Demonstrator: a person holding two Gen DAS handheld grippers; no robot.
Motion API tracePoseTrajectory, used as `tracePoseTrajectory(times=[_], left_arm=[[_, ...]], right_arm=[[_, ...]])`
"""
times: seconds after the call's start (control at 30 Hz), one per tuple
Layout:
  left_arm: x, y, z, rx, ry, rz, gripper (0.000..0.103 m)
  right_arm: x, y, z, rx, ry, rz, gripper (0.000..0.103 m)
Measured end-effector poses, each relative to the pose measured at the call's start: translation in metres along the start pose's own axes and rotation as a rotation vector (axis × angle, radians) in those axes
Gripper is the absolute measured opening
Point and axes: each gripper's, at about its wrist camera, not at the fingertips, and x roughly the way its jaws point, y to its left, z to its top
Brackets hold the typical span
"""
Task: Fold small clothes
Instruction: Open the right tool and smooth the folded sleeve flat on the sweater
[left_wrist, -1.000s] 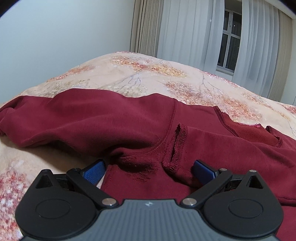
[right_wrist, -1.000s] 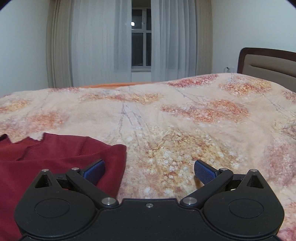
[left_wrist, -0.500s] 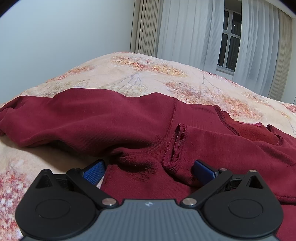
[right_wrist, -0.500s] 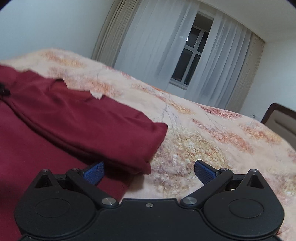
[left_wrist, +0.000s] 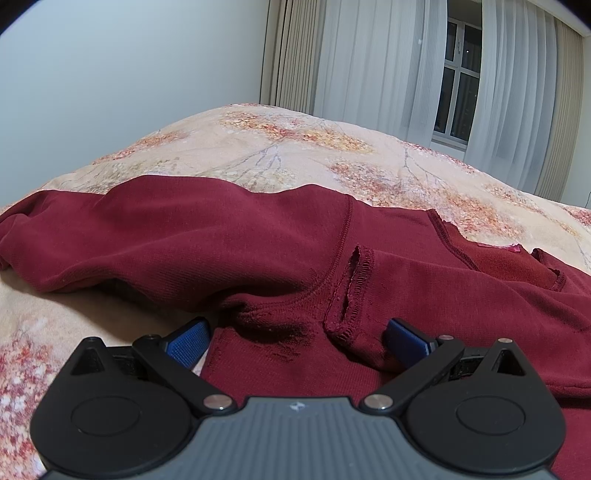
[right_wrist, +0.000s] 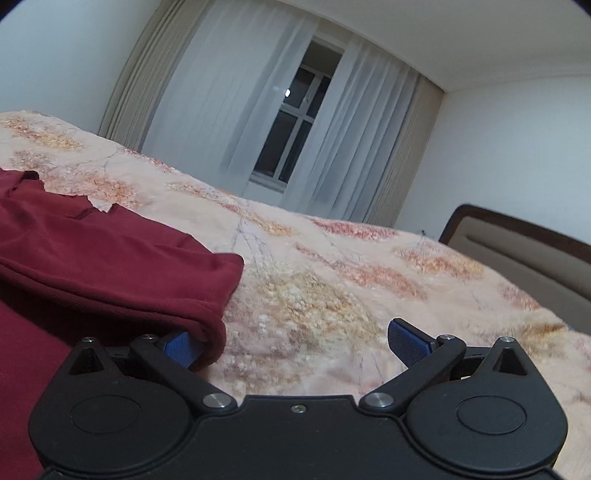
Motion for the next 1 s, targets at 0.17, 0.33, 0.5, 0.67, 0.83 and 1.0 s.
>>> tracePoseTrajectory(times=[0.17,0.33,0.5,0.67,0.83,1.0], left_arm=[[0.000,0.000,0.000,-0.002,-0.002,-0.001,0.103],[0.000,0.000,-0.001,-0.001,-0.003,-0.001,0.103],[-0.009,0.006,0.008,-0.027,0.024,-0.034,0.103],[-0.041,0.031,0.021,-0.141,0.060,-0.088,0.103],[-0.075,0.074,0.022,-0.173,0.027,-0.091,0.103],[-0.090,0.139,0.016,-0.196,-0.003,0.012,0.103]], right_arm=[[0.002,0.005,-0.004,-0.021,0.049,-0.007,0.102],[0.000,0.006,-0.006,-0.020,0.076,0.015,0.102],[-0.013,-0.009,-0.006,0.057,0.156,0.108,0.102],[-0.050,-0.024,-0.007,0.125,0.137,0.212,0.102],[-0.088,-0.026,0.000,0.174,0.099,0.318,0.103],[-0.117,-0.016,0.001,0.200,0.055,0.454,0.103]])
